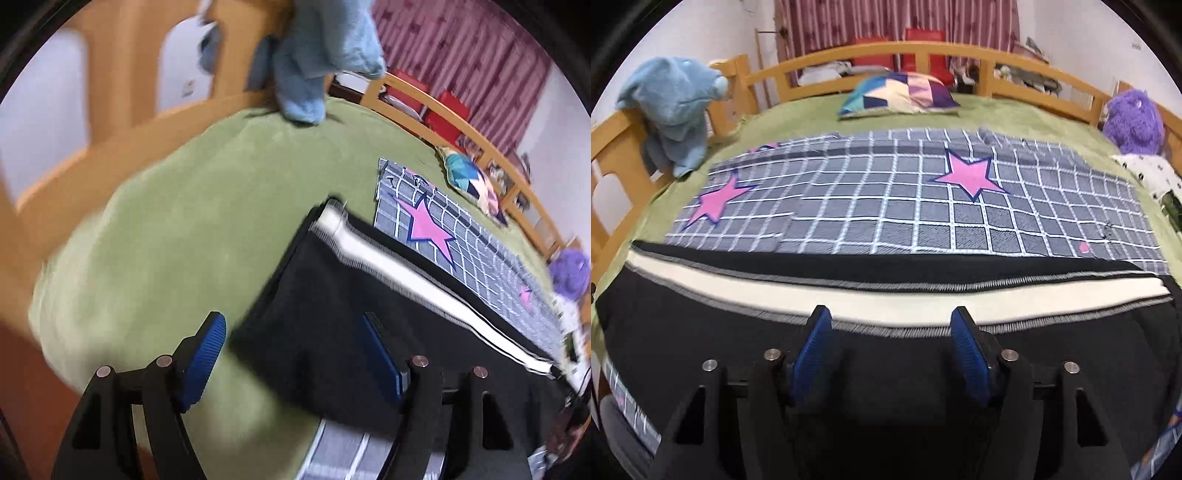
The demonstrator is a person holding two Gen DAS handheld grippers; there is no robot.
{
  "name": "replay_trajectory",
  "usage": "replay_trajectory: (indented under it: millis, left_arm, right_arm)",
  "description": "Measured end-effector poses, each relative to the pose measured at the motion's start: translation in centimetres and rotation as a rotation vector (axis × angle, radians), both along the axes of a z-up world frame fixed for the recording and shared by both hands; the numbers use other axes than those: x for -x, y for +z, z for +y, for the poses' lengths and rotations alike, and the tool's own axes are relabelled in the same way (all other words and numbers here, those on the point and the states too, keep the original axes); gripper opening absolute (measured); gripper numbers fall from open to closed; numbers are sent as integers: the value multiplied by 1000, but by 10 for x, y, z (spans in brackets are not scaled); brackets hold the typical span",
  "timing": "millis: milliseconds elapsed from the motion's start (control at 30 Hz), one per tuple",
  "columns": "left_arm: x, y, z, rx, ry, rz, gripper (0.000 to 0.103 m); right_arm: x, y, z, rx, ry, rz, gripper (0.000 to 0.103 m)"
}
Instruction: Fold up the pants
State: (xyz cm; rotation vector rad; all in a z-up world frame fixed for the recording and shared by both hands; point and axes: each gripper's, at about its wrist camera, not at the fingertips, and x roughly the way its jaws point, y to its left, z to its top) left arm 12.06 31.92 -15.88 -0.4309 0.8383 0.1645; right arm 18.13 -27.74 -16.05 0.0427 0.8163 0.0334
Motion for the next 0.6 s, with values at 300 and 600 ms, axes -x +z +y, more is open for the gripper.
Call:
replay_trajectory:
  millis: [300, 600]
  left_arm:
    - [-17, -59, 8, 207, 34, 21, 70]
    - [-31, -36, 24, 272, 70, -58, 18]
  right_arm:
    - [77, -12, 22, 49, 12, 8, 69]
    - [104, -27, -2, -153, -91, 37, 44]
